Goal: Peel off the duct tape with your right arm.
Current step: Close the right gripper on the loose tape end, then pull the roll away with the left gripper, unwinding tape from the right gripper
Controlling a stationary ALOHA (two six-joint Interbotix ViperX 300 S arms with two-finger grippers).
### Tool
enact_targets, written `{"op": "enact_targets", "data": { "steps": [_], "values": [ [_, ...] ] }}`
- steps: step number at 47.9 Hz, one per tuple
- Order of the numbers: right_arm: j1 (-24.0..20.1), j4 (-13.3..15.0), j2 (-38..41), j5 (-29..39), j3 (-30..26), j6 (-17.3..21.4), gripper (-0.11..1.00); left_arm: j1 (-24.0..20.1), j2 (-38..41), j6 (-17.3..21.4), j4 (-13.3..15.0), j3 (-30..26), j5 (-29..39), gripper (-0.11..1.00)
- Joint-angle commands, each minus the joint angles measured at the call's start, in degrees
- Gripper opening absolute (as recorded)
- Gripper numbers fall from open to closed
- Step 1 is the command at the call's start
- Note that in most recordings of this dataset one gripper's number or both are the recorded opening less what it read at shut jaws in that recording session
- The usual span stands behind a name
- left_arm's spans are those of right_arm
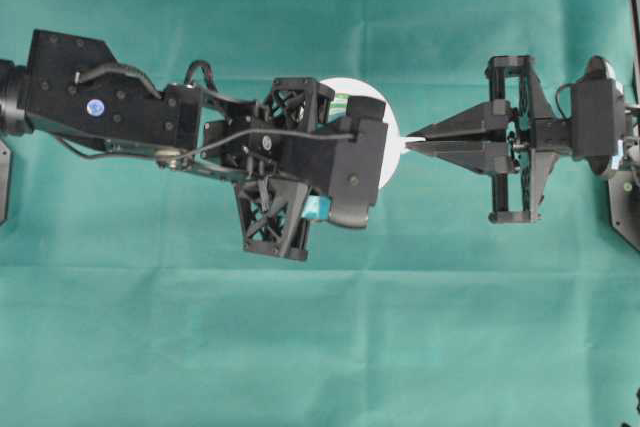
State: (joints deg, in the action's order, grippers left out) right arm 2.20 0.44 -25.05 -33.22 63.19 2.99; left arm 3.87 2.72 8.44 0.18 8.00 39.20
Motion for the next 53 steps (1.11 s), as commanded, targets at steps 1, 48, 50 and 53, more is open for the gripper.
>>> {"op": "enact_targets", "data": {
  "steps": [1, 48, 50, 53],
  "values": [
    [0.53, -0.09, -0.7, -0.26, -0.35, 0.0, -0.09, 1.23, -1.05, 0.79, 0.09, -1.32, -0.09, 0.22],
    [4.22, -1.41, -0.18, 0.62, 0.09, -0.09, -0.09, 3.16, -1.05, 0.97, 0.35, 0.18, 1.85, 0.22],
    [4.31, -1.41, -0.18, 0.7, 0.09, -0.09, -0.09, 3.25, -1.14, 0.97, 0.35, 0.09, 1.85, 0.22],
    [4.57, -1.49, -0.26, 0.62, 0.26, -0.09, -0.09, 3.52, -1.05, 0.97, 0.35, 0.18, 1.93, 0.22]
  ]
}}
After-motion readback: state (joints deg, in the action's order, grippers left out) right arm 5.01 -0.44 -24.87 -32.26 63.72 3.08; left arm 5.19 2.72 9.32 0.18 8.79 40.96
